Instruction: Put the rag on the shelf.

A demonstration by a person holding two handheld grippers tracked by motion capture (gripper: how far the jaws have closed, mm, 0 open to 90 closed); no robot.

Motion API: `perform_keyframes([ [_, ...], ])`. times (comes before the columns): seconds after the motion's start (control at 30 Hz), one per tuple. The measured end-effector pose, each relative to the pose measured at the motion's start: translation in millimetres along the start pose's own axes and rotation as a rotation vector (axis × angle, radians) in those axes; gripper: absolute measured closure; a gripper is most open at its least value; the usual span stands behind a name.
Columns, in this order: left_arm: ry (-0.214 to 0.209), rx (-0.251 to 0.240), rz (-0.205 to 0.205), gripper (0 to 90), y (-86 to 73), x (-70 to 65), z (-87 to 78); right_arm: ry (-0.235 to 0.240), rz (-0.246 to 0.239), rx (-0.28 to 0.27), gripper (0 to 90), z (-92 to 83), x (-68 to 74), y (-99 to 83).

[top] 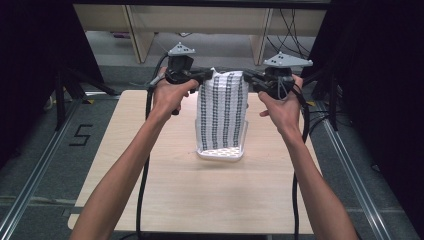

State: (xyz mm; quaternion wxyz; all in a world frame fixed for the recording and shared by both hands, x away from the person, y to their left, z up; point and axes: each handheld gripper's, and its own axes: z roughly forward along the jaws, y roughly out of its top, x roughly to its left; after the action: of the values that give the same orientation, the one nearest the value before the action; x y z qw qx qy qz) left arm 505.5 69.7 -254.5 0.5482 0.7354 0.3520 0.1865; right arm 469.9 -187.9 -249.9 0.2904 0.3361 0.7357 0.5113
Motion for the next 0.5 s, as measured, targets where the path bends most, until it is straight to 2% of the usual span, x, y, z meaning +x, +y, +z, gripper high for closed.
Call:
perform_keyframes([
  [0.07, 0.009, 0.002, -0.024, 85.8, -1.7, 6.6, 7.7, -0.007, 0.023, 0.025, 87.4, 15.4, -8.2, 0.3],
  [0.23, 0.023, 0.010, -0.065, 85.6, -8.5, 21.2, 27.6, -0.025, 0.058, 0.059, 87.3, 32.7, -15.4, -3.2],
  [0.3, 0.023, 0.021, -0.083, 85.5, -13.3, 27.2, 37.0, -0.043, 0.101, 0.089, 87.3, 45.6, -20.4, -9.9],
  [0.37, 0.026, 0.028, -0.086, 85.5, -15.2, 28.9, 40.5, -0.045, 0.105, 0.089, 87.2, 48.6, -22.4, -11.7],
  [0.4, 0.026, 0.037, -0.093, 85.3, -17.1, 31.2, 44.4, -0.043, 0.135, 0.110, 87.2, 56.0, -25.7, -17.1],
  [0.47, 0.023, 0.035, -0.104, 85.2, -18.5, 32.7, 47.1, -0.039, 0.127, 0.114, 87.1, 58.7, -27.5, -18.9],
  [0.5, 0.022, 0.039, -0.110, 85.1, -19.4, 33.9, 49.0, -0.047, 0.140, 0.125, 87.1, 62.0, -28.4, -21.3],
])
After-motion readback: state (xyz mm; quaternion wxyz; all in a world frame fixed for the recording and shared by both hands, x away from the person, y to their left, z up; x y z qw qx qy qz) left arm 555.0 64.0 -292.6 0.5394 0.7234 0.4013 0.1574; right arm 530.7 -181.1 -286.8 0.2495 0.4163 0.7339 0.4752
